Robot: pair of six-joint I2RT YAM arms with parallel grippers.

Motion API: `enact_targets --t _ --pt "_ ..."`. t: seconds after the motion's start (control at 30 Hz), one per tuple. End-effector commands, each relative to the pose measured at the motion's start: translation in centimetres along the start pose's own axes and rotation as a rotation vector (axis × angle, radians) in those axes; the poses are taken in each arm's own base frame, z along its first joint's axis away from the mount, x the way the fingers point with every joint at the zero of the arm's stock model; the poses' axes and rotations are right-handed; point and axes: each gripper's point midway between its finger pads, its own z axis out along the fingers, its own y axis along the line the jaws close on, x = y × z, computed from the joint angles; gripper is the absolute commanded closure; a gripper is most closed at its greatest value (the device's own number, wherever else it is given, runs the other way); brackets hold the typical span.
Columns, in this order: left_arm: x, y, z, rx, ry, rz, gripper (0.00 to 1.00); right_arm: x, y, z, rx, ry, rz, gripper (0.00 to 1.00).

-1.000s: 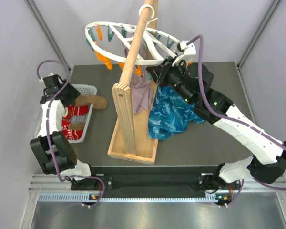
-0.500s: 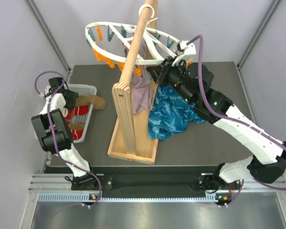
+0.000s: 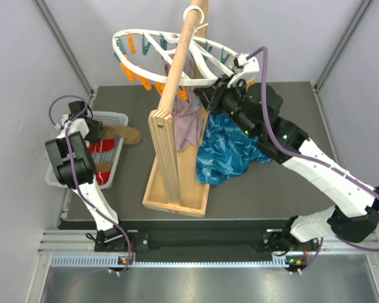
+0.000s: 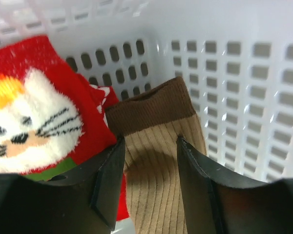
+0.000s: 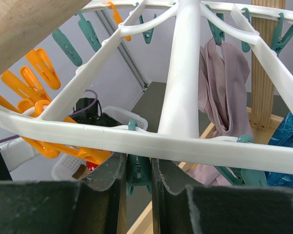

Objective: Clip the socks to the hanger
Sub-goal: Pick up the sock from the bin.

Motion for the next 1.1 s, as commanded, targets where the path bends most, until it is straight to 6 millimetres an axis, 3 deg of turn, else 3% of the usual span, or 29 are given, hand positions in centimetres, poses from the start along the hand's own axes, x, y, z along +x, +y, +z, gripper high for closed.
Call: enact_targets --t 0.0,0.4,0.67,0.97,1.07 --pt "-2.4 -0.5 -0.1 -0.021 -0.076 -0.004 0.48 3.0 -2.4 1.0 0.073 0.089 -0.064 1.0" --pt "-0.7 1.1 2.3 -0.049 -0.02 0.091 0.6 3.1 -2.4 0.9 0.075 0.091 -0.067 1.0" --pt "-1.7 2.6 2.6 -0.104 -0.069 0.23 0.66 2.6 -2.3 0.7 0.068 0.079 -0.067 1.0" --pt "-2.0 0.8 1.1 -0.023 -0.081 0.275 0.97 2.8 -2.3 0.5 0.063 0.082 -0.061 1.0" --pt "-2.3 0.5 -0.2 -0.004 -0.098 0.28 1.0 2.5 -2.2 0.4 0.061 0.075 -0.057 1.0"
